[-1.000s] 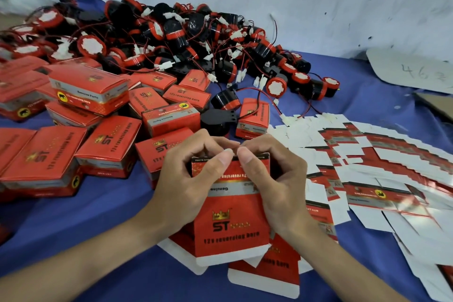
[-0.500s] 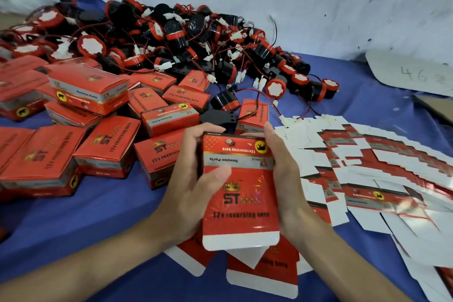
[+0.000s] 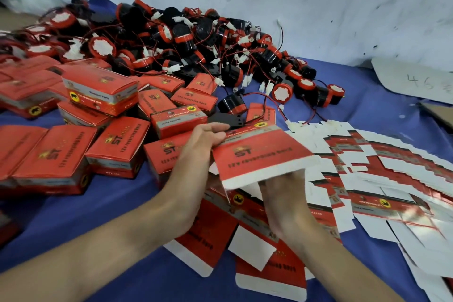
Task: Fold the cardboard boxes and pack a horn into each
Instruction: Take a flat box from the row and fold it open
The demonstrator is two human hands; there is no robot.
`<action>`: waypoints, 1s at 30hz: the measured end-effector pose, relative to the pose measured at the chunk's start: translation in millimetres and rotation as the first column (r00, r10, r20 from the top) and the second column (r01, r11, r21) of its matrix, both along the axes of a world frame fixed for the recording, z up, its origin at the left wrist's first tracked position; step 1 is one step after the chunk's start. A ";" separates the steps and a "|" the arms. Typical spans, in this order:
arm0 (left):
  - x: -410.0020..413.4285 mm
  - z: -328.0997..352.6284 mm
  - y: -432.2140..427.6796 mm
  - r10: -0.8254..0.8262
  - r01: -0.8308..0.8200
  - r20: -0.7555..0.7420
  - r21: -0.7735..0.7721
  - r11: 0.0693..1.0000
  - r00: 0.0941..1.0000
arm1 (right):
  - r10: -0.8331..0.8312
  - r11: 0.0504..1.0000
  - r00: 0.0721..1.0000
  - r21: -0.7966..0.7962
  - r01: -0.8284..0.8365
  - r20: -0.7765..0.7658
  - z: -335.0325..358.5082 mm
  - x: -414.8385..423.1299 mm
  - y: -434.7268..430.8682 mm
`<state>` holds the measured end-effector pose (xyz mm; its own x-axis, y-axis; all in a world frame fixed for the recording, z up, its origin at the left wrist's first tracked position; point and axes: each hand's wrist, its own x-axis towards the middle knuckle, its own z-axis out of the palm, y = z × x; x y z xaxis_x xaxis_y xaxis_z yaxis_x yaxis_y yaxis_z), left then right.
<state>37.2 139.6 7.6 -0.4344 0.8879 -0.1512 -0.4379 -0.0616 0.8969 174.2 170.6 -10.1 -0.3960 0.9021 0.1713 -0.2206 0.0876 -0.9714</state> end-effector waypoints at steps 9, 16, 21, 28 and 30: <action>19.5 -24.8 -31.7 0.078 0.225 -0.768 0.281 0.933 0.635 | 0.056 0.982 0.984 -0.188 -0.025 0.166 12.4 4.1 8.2; 17.3 -24.2 -28.4 0.063 0.198 -0.777 0.236 0.951 0.627 | 0.081 0.987 0.958 -0.153 -0.039 0.275 10.4 5.3 6.6; 12.3 -24.9 -28.7 0.142 0.085 -0.749 0.256 0.963 0.648 | 0.081 0.995 0.978 0.034 -0.089 0.190 23.4 16.0 19.3; 12.6 -28.8 -26.4 0.232 0.005 -0.909 0.249 0.969 0.345 | -0.313 0.812 0.738 0.571 -0.119 0.598 49.4 -22.8 92.9; 9.7 -26.9 -25.9 0.231 -0.003 -0.923 0.242 0.970 0.308 | -0.375 0.688 0.586 0.639 -0.344 0.719 52.3 -47.6 107.5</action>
<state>46.9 113.7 -19.2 -0.2804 0.7720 0.5704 0.7185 -0.2252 0.6580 126.6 278.1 42.2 -0.6683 0.6622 0.3389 0.5535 0.7470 -0.3683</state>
